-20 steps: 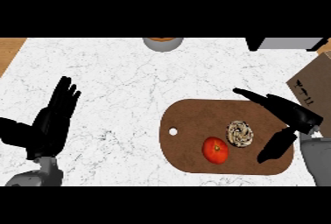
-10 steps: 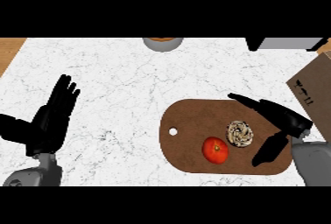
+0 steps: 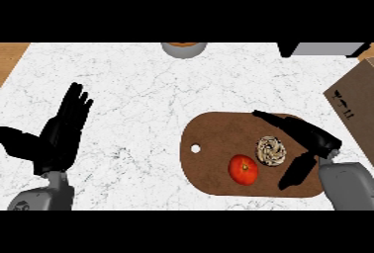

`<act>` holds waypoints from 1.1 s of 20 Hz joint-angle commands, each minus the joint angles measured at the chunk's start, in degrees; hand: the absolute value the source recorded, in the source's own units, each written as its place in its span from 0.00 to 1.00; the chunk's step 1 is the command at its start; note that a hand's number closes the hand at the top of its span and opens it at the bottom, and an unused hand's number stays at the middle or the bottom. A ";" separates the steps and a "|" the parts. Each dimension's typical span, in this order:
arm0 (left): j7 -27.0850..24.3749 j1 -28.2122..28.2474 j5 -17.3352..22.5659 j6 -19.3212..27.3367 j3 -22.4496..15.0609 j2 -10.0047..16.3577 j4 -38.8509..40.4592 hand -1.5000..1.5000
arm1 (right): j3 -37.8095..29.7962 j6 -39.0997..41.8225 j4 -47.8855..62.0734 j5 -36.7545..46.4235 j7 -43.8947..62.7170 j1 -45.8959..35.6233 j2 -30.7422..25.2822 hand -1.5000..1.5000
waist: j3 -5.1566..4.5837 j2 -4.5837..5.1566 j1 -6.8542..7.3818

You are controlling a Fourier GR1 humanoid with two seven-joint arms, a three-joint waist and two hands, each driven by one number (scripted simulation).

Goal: Pick the cupcake from the cutting board and place it in the cardboard box

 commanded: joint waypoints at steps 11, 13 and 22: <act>-0.05 2.33 3.24 -4.24 3.56 2.05 -0.61 0.50 | 2.52 -6.68 4.28 8.62 -13.77 -0.71 -2.58 1.00 | 0.01 0.06 0.26; -1.32 3.74 1.20 -3.35 1.25 0.21 -2.00 0.50 | 2.62 -6.33 -0.48 8.45 -11.05 0.89 -0.59 1.00 | -0.01 -0.02 0.05; 2.85 -0.01 -0.10 -1.35 1.59 0.96 -1.66 0.50 | 7.24 -16.09 -11.84 18.85 -2.34 6.27 3.72 1.00 | -0.03 -0.21 -0.51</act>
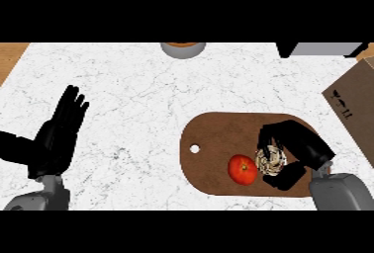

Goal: Pick the cupcake from the cutting board and place it in the cardboard box

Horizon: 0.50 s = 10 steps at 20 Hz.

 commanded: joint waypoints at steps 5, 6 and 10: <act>0.89 -0.84 0.23 0.72 0.95 0.16 0.05 0.50 | 14.75 -11.17 -18.47 19.78 16.19 11.89 5.40 1.00 | 0.04 -0.26 -1.03; 0.59 2.54 -0.09 0.93 -1.07 -1.67 -3.04 0.50 | 16.51 -10.43 -19.69 21.79 19.35 11.09 6.74 1.00 | 0.05 -0.26 -0.30; -1.11 -0.22 0.78 -0.44 1.30 0.14 1.39 0.50 | 22.09 -7.60 -30.78 25.26 22.89 14.11 7.10 1.00 | 0.05 -0.02 -0.36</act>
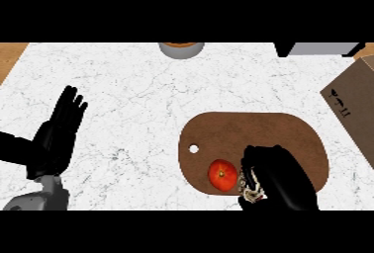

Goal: Pick the cupcake from the cutting board and place it in the cardboard box

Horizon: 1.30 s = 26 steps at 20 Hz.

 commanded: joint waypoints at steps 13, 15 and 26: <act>-2.65 1.66 0.53 -1.38 -0.10 -0.59 0.48 0.50 | -3.99 6.91 -29.40 3.30 20.72 -6.13 9.14 1.00 | 0.00 0.24 0.77; -0.15 -0.78 -0.40 -0.34 -0.37 -0.07 0.18 0.50 | -9.29 8.61 -29.13 2.53 22.73 -10.92 9.19 1.00 | 0.02 0.28 0.73; 1.62 -4.86 0.03 0.45 0.51 -0.16 3.00 0.50 | -41.29 18.19 -20.36 -10.42 18.70 -25.38 2.93 1.00 | 0.07 0.35 0.15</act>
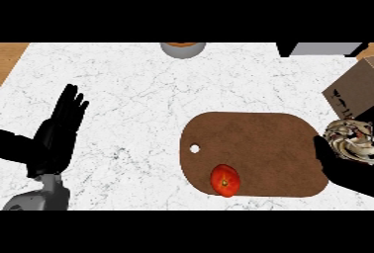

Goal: Pick the cupcake from the cutting board and place it in the cardboard box

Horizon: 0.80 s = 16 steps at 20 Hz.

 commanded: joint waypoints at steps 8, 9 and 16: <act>-0.57 2.08 0.73 -1.26 -0.30 -0.17 -1.46 0.50 | -18.51 -9.70 21.28 -5.56 -13.57 -3.86 -16.19 1.00 | -0.01 0.16 0.69; -3.12 -1.17 -1.12 0.94 -0.57 -1.92 3.81 0.50 | -22.75 -10.67 24.71 -8.32 -17.88 -2.95 -18.93 1.00 | 0.00 0.29 0.19; -3.01 2.68 -0.80 -1.29 -2.29 -1.81 0.35 0.50 | -24.50 -22.22 44.55 -6.36 -29.46 -2.46 -25.17 1.00 | 0.01 0.25 0.75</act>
